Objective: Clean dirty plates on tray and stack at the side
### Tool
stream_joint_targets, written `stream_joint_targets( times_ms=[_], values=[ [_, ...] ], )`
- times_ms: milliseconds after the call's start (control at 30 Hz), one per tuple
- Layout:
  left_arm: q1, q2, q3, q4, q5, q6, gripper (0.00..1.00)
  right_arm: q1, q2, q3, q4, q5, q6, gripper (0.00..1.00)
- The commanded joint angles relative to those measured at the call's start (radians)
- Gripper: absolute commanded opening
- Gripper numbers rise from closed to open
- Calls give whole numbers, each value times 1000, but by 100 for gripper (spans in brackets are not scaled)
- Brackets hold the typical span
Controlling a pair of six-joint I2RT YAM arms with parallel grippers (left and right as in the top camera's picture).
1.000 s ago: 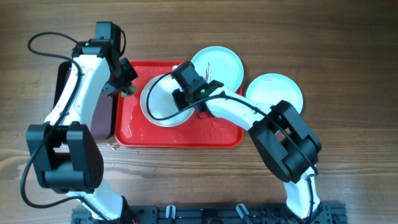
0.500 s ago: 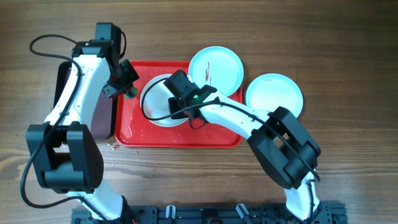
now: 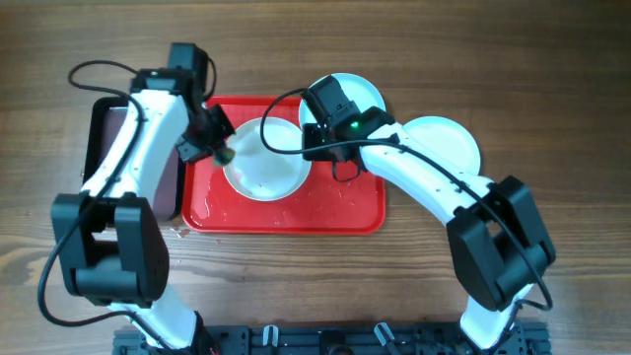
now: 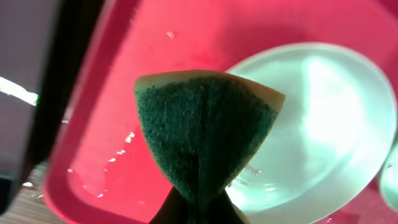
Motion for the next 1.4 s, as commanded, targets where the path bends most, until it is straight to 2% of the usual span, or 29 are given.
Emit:
stream_joint_targets(
  times_ms=[0, 167, 267, 333, 400, 767, 933, 1067, 1200, 1367],
  values=[
    [-14, 4, -48, 31, 16, 14, 4, 4, 75, -12, -6, -55, -3, 35],
    [-13, 4, -60, 41, 16, 14, 4, 5, 106, -18, -7, -68, -1, 34],
    [-13, 4, -60, 47, 16, 14, 4, 5, 124, -18, 2, -68, 15, 30],
    [-14, 4, -60, 49, 16, 14, 4, 5, 142, -18, 10, -68, 35, 21],
    [-14, 4, -60, 48, 16, 14, 4, 6, 162, -18, 18, -68, 60, 4],
    [-15, 4, -71, 48, 18, -5, 4, 73, 176, -18, 44, -47, 312, 4],
    [-28, 4, -117, 77, 24, -12, 4, 95, 177, -18, 89, -45, 311, 4],
    [-60, 4, -207, 182, 69, -19, 4, 97, 177, -18, 103, -38, 311, 4],
    [-102, 4, -296, 267, 69, -118, 4, 97, 177, -18, 110, -37, 309, 4],
    [-164, 4, -346, 276, 94, -154, 4, 97, 177, -18, 119, -34, 285, 4]
  ],
)
